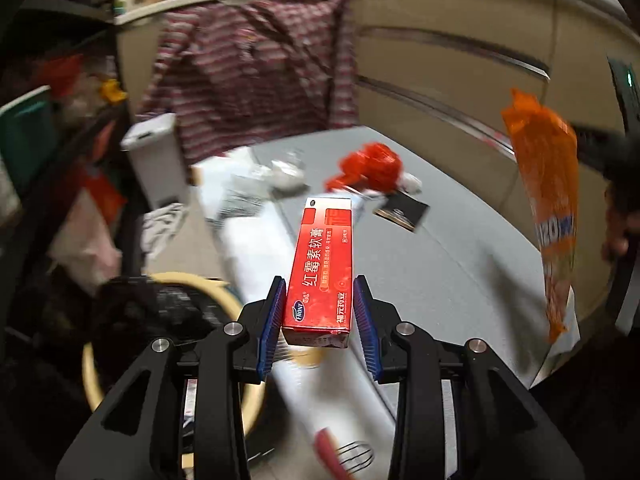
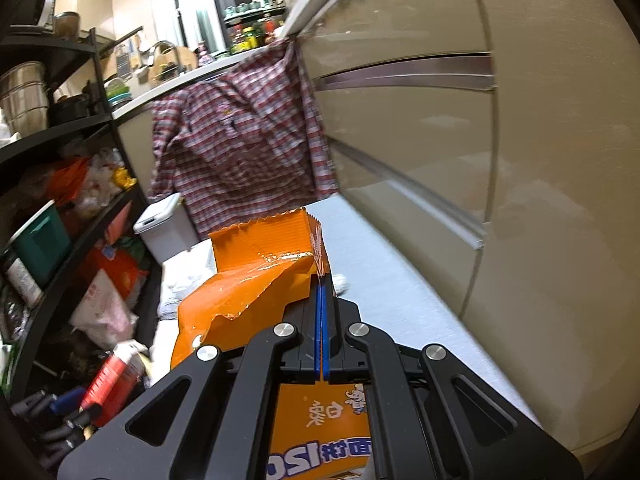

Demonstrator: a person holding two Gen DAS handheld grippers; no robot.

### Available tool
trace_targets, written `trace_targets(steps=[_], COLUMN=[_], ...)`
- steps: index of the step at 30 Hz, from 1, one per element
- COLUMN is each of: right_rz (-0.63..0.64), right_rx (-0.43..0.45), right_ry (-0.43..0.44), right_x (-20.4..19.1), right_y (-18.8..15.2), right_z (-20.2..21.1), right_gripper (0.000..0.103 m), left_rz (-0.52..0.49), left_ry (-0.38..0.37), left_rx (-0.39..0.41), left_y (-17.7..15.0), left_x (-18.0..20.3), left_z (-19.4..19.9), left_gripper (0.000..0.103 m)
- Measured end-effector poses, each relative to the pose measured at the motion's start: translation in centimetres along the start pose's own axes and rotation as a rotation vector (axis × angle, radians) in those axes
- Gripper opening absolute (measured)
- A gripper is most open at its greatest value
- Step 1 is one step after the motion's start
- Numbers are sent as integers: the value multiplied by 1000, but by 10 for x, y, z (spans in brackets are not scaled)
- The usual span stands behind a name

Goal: Collect trash
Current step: 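Carry the red box and the orange bag over the bin with both tools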

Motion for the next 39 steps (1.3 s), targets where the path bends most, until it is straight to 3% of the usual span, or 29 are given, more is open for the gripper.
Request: trace_targets(steps=[10, 23, 30, 39], right_rz=[97, 319, 296, 283], right_rx=[-86, -188, -204, -207], right_ry=[218, 401, 464, 493], right_x=[-111, -260, -304, -337], right_y=[-26, -74, -81, -84], right_z=[-9, -26, -39, -62], right_gripper=[0, 0, 0, 1], left_rz=[49, 172, 276, 300], left_ry=[162, 268, 304, 300], left_rx=[55, 33, 42, 43], left_y=[4, -21, -25, -18], left_x=[-56, -137, -175, -185], left_z=[55, 54, 57, 47], left_gripper=[34, 35, 35, 35])
Point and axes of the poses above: each gripper's, at about its wrist camera, not at the fingertips, and z roughly against the way its jaws point, x to its right, y to its top, the point moved 3 cm from there along -z, roughly the way its jaws point, and after that the axes turned 2 degrees about z, right-handed, at the moved point
